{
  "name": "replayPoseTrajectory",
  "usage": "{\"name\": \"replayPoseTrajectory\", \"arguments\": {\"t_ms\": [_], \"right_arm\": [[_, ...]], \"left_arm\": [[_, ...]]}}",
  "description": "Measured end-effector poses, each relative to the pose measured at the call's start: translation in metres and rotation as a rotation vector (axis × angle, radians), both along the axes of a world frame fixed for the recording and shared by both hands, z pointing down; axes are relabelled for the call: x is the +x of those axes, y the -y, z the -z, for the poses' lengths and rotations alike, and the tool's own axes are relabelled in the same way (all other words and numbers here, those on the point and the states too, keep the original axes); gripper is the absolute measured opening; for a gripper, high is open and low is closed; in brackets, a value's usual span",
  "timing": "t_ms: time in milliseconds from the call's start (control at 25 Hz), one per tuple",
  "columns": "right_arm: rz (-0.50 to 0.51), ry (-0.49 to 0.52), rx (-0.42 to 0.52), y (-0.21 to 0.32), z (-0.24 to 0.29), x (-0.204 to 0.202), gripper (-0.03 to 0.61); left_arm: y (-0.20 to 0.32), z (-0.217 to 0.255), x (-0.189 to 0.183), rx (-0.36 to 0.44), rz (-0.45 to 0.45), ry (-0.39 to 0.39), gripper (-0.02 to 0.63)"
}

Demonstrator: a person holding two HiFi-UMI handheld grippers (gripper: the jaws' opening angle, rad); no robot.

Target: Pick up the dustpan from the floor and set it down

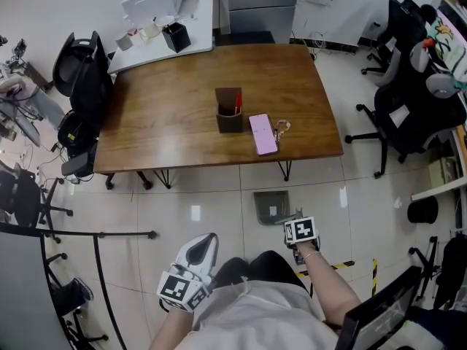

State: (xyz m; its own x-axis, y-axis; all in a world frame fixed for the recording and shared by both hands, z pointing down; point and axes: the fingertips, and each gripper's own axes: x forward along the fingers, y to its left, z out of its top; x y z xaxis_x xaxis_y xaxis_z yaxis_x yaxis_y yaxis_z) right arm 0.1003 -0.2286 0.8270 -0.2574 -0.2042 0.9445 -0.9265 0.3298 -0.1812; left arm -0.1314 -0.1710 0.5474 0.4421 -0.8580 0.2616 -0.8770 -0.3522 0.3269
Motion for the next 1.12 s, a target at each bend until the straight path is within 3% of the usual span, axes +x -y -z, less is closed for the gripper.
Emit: {"name": "replayPoseTrajectory", "arguments": {"t_ms": [120, 160, 200, 440, 600, 640, 680, 760, 920, 1120], "right_arm": [[0.073, -0.08, 0.029, -0.004, -0.003, -0.001, 0.202], [0.078, -0.098, 0.047, -0.005, -0.004, -0.001, 0.513], [0.08, -0.12, 0.054, -0.007, -0.005, 0.0, 0.584], [0.007, -0.144, 0.03, -0.027, 0.008, 0.018, 0.584], [-0.062, -0.109, 0.15, -0.02, 0.056, 0.017, 0.583], [-0.082, -0.086, 0.188, -0.019, 0.074, 0.015, 0.578], [-0.1, -0.059, 0.232, -0.02, 0.094, 0.013, 0.519], [-0.112, -0.022, 0.337, -0.022, 0.138, 0.01, 0.231], [-0.075, -0.001, 0.494, -0.041, 0.204, 0.006, 0.004], [-0.031, 0.038, 0.624, -0.095, 0.26, 0.024, 0.002]], "left_arm": [[-0.004, 0.003, 0.002, 0.007, -0.011, 0.007, 0.014], [-0.005, 0.005, 0.003, 0.009, -0.019, 0.026, 0.014], [-0.006, 0.006, 0.005, 0.009, -0.029, 0.045, 0.014], [-0.022, 0.019, 0.013, 0.002, -0.073, 0.027, 0.014], [-0.032, 0.034, 0.004, -0.018, -0.072, 0.021, 0.014], [-0.035, 0.039, 0.003, -0.023, -0.074, 0.015, 0.014], [-0.04, 0.044, 0.002, -0.023, -0.079, 0.008, 0.014], [-0.049, 0.049, 0.004, -0.007, -0.098, -0.002, 0.014], [-0.071, 0.066, 0.014, 0.024, -0.094, 0.004, 0.014], [-0.112, 0.106, 0.057, 0.15, -0.098, 0.062, 0.014]]}}
